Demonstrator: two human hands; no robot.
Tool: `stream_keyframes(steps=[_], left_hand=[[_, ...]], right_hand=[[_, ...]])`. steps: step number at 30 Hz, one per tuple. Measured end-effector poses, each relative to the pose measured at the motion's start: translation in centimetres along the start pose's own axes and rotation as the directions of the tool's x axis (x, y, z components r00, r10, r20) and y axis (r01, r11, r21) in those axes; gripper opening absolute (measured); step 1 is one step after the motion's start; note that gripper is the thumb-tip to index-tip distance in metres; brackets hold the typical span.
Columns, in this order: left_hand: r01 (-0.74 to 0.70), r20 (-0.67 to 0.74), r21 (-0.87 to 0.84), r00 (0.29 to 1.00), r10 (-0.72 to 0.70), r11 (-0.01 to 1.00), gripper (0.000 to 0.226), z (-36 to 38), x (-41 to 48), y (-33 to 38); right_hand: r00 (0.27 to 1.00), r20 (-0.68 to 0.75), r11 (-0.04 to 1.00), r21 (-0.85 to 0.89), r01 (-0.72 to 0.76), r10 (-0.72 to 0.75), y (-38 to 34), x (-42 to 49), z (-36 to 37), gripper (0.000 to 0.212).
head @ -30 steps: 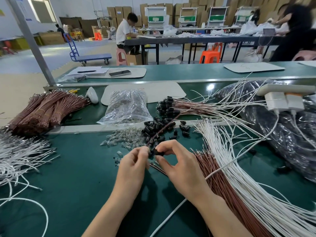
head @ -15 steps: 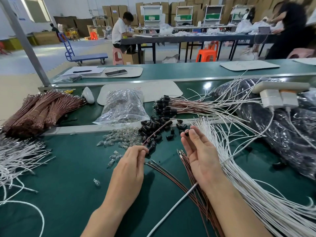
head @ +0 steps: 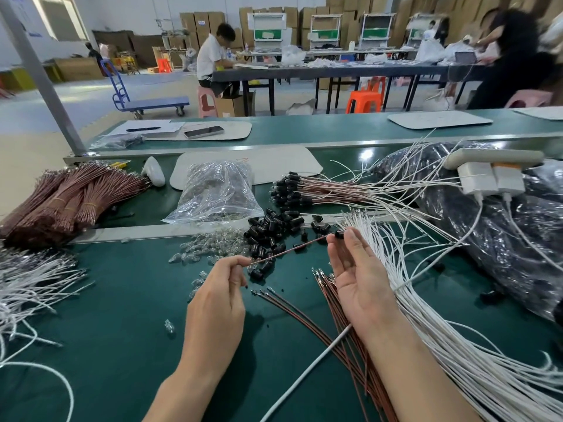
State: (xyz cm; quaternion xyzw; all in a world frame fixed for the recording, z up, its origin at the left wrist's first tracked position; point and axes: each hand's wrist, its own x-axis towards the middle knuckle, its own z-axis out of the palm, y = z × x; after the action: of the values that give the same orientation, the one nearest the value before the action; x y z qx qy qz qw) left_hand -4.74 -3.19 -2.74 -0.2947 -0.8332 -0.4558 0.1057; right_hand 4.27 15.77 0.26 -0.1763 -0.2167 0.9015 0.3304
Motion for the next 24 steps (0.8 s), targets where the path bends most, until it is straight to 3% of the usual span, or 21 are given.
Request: stream_keyframes(steps=[24], left_hand=[[-0.014, -0.001, -0.031, 1.000, 0.014, 0.999, 0.021, 0.07, -0.01, -0.03]], right_hand=[[0.999, -0.019, 0.999, 0.025, 0.041, -0.041, -0.08, 0.18, -0.01, 0.025]])
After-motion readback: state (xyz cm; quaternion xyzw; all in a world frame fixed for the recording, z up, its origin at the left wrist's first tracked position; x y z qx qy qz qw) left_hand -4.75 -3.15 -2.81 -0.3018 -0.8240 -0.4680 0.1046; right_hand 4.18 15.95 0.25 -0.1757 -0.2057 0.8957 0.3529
